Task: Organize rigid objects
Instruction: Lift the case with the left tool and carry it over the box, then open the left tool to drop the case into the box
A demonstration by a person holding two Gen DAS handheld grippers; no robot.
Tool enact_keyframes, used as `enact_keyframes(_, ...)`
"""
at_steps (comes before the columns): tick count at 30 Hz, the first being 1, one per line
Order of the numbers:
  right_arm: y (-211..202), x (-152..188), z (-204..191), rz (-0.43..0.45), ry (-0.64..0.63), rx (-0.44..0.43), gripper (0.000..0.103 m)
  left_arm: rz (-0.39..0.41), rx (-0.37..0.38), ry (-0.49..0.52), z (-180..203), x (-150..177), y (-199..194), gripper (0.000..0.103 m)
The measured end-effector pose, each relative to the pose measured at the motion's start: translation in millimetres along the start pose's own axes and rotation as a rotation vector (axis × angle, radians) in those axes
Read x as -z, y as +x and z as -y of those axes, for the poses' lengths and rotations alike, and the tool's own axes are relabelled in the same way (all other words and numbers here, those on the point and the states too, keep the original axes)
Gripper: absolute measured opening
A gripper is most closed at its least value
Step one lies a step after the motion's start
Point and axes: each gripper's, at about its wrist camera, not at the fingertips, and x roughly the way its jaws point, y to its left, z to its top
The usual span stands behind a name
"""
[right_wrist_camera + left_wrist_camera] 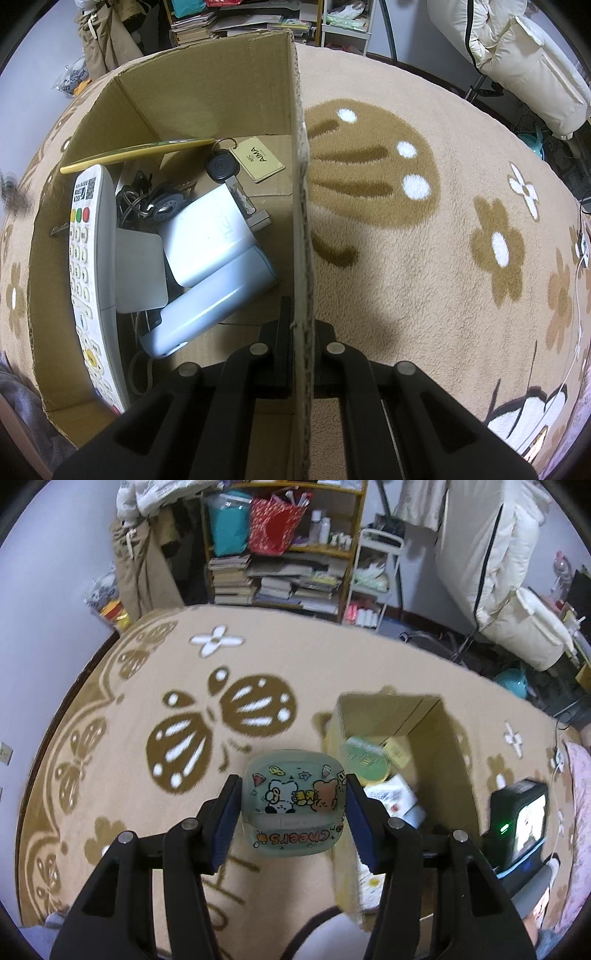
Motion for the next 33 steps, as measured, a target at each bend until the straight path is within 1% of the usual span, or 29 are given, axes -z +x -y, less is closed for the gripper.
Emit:
enact_keyframes(2,-0.6,0.5,-1.1,0.001,-0.003,0.002,0.005,0.024,0.003,0.012,8.0,-7.9,-5.9,0.053)
enact_keyframes(6,-0.6,0.5,-1.3,0.0,-0.003,0.001,0.005,0.065,0.033,0.037,24.7,-21.9,-16.6,0.053)
enact_keyframes(11,-0.4,0.3,-0.5,0.001,-0.002,0.001,0.005,0.076,0.074,0.067,45.0,-29.0,-15.6,0.053)
enact_keyframes(14,-0.3,0.2,-0.1,0.001,-0.003,0.001,0.005,0.061,0.086,0.086,55.7,-29.0,-5.9,0.053)
enact_keyframes(18,-0.2,0.1,0.4,0.0,-0.003,0.0,0.005,0.02,0.108,0.099,68.6,-26.3,14.8,0.053)
enact_keyframes(23,0.0,0.0,0.0,-0.001,-0.002,-0.002,0.005,-0.044,0.086,0.121,79.8,-17.2,45.8,0.053)
enact_keyframes(28,0.3,-0.3,-0.5,-0.001,-0.002,-0.004,0.005,-0.092,0.068,0.115,79.5,-9.2,70.6,0.053)
enact_keyframes(30,0.2,-0.4,-0.5,-0.001,-0.001,-0.005,0.005,-0.094,0.062,0.11,78.3,-7.5,75.6,0.053)
enact_keyframes(33,0.7,-1.2,-0.7,-0.001,0.0,-0.006,0.005,-0.075,0.06,0.118,78.3,-6.5,76.7,0.053)
